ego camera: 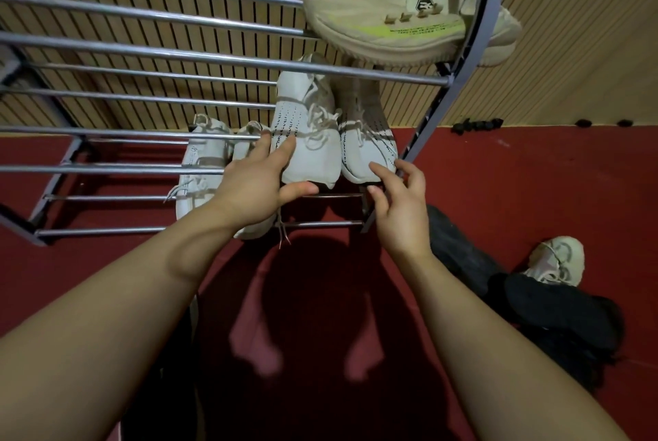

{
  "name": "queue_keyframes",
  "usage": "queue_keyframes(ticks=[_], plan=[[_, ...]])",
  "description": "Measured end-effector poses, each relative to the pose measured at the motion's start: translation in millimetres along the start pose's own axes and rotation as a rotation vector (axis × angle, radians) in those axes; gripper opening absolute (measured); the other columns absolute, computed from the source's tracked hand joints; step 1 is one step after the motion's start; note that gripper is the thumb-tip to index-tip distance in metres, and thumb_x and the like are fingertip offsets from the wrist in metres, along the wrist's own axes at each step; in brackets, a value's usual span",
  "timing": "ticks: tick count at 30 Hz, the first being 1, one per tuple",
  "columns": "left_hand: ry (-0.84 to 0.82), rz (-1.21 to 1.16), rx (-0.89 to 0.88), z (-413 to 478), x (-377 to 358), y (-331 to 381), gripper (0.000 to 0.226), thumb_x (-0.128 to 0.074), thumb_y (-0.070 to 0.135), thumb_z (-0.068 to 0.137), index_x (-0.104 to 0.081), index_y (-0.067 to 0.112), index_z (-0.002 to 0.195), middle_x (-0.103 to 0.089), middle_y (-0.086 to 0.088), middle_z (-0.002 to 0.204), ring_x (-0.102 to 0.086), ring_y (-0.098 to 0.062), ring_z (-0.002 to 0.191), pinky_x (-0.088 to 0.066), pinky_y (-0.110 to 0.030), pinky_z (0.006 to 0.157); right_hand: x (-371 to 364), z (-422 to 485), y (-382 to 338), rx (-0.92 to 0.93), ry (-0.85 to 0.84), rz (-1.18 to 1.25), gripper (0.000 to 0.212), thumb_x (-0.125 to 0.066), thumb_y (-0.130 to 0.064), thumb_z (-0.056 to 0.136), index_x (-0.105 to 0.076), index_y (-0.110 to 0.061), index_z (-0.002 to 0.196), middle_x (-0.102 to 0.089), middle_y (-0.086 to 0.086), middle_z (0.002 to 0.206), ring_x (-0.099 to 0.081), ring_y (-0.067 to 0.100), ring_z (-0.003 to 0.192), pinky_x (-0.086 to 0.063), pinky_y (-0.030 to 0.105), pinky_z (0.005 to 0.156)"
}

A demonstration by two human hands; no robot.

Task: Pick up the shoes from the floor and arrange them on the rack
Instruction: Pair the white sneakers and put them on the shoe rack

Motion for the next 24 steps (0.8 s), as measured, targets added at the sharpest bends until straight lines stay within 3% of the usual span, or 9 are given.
queue_keyframes(ticks=[4,9,13,16,19,21,24], plan=[[0.026,0.032,0.022,1.0,1.9,4.5,0.104,-0.024,0.079,0.06,-0.011,0.029,0.151,-0.006,-0.018,0.157,-0.016,-0.036,0.143,-0.023,-0.049,0.113,-0.4,1.3,1.0,-0.014,0.014,0.036,0.031,-0.056,-0.013,0.093,-0.061,-0.015,0.124,-0.034,0.006,0.141,-0.028,-0.006,0.108,-0.019,0.002,0.094],[0.113,0.009,0.029,1.4,1.8,5.9,0.078,-0.019,0.069,0.076,-0.019,0.039,0.147,-0.014,-0.019,0.156,-0.027,-0.041,0.137,-0.027,-0.048,0.109,1.0,-0.9,-1.0,-0.053,0.064,0.121,0.025,-0.058,-0.011,0.092,-0.065,-0.01,0.116,-0.039,0.011,0.135,-0.039,0.014,0.125,-0.022,0.005,0.096],[0.117,0.149,-0.005,1.5,-10.4,-0.1,0.066,-0.031,0.061,0.089,-0.016,0.036,0.149,-0.006,-0.019,0.157,-0.027,-0.034,0.14,-0.029,-0.045,0.105,2.9,-1.8,-1.0,-0.061,0.016,0.098,0.027,-0.059,-0.014,0.092,-0.064,-0.013,0.119,-0.037,0.007,0.138,-0.034,0.001,0.117,-0.023,0.005,0.095],[0.111,0.069,-0.015,-0.2,-19.0,2.6,0.069,-0.042,0.057,0.089,-0.016,0.035,0.149,0.0,-0.018,0.158,-0.019,-0.039,0.141,-0.023,-0.045,0.113,3.5,-2.7,-2.0,-0.033,-0.002,0.061,0.031,-0.059,-0.018,0.092,-0.062,-0.016,0.123,-0.034,0.006,0.14,-0.036,0.005,0.121,-0.027,0.012,0.099],[0.114,0.031,0.004,-0.2,-17.0,4.5,0.065,-0.042,0.054,0.091,-0.018,0.037,0.148,0.002,-0.013,0.159,-0.016,-0.038,0.142,-0.026,-0.045,0.113,2.8,-2.4,-5.1,-0.014,0.003,0.031,0.035,-0.059,-0.023,0.092,-0.059,-0.016,0.127,-0.032,0.005,0.142,-0.033,0.0,0.117,-0.025,0.009,0.097],[0.104,0.027,-0.002,-2.4,-15.0,4.0,0.064,-0.041,0.054,0.091,-0.018,0.037,0.148,0.002,-0.012,0.159,-0.014,-0.035,0.144,-0.026,-0.046,0.113,1.7,-1.4,-6.6,-0.02,-0.003,-0.023,0.038,-0.057,-0.027,0.093,-0.057,-0.018,0.129,-0.032,0.005,0.143,-0.034,0.006,0.123,-0.027,0.015,0.101],[0.116,-0.091,-0.008,-0.8,-8.7,0.9,0.07,-0.038,0.061,0.09,-0.019,0.03,0.149,-0.009,-0.014,0.158,-0.012,-0.033,0.145,-0.016,-0.046,0.116,0.5,-0.6,-7.7,-0.006,-0.015,-0.208,0.045,-0.053,-0.037,0.093,-0.049,-0.027,0.136,-0.03,0.007,0.147,-0.026,0.024,0.135,-0.024,0.037,0.11]])
Point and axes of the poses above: each hand's wrist, its own z-axis towards the middle knuckle, its own x-axis out of the back of the hand, y = z × x, the point moved 3 cm from there along z, towards the middle knuckle
